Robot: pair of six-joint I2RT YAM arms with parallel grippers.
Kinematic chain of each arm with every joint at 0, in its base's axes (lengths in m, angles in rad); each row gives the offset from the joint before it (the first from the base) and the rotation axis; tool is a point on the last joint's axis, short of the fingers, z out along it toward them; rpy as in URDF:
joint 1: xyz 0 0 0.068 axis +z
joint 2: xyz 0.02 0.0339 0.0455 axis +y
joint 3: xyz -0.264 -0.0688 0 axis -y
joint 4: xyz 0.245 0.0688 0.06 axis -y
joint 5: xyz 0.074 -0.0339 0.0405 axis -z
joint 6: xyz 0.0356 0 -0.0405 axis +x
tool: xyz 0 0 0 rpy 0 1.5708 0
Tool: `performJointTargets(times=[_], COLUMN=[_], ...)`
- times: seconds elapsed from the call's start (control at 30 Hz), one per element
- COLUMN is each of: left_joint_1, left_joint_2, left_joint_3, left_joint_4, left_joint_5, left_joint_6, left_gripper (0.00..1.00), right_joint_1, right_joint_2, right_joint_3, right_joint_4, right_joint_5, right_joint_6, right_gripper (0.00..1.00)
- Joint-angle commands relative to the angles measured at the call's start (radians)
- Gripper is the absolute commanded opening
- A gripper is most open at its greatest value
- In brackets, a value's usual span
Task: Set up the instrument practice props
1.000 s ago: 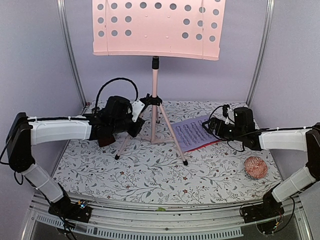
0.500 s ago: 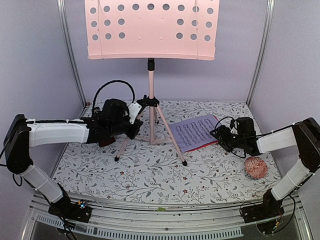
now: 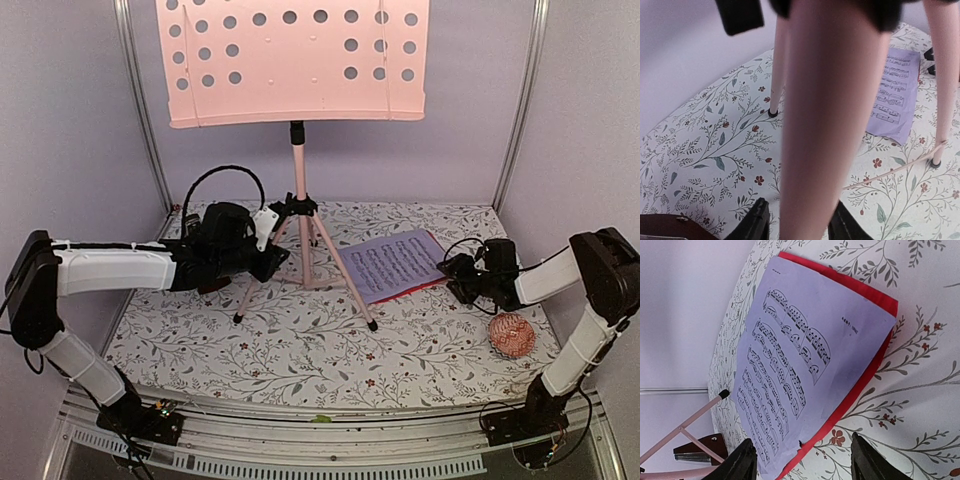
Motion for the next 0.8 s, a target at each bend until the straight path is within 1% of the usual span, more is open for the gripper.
performJointTargets(times=[0.0,0.07,0.2,0.47,0.77], left_joint_1=[0.014,0.014,0.014,0.015,0.015], left_joint_2=[-0.025,-0.031,-0.05,-0.088,-0.127], left_joint_3=[-0.026,-0.027,-0.028,-0.027,-0.027], left_joint_4=[-0.006,-0.005,-0.006,-0.02,-0.036], left_joint_5=[-0.001,0.001,0.005,0.025,0.035], left_joint_6=[-0.038,-0.042,-0.055,-0.077,-0.092], left_gripper=[0.44,0.48,0.51,0.51,0.52], right_joint_1=[-0.002,-0.004,-0.02,-0.042,-0.045], right_joint_2=[0.035,0.046,0.077,0.146,0.145], right_joint_3=[0.035,0.047,0.072,0.131,0.129], right_joint_4=[0.047,0.045,0.045,0.044,0.012], right_joint_5=[-0.026,-0.013,-0.008,-0.024,-0.006], right_joint_6=[0.03,0.033,0.039,0.05,0.051], right_gripper=[0.63,0.62,0.58,0.54,0.54])
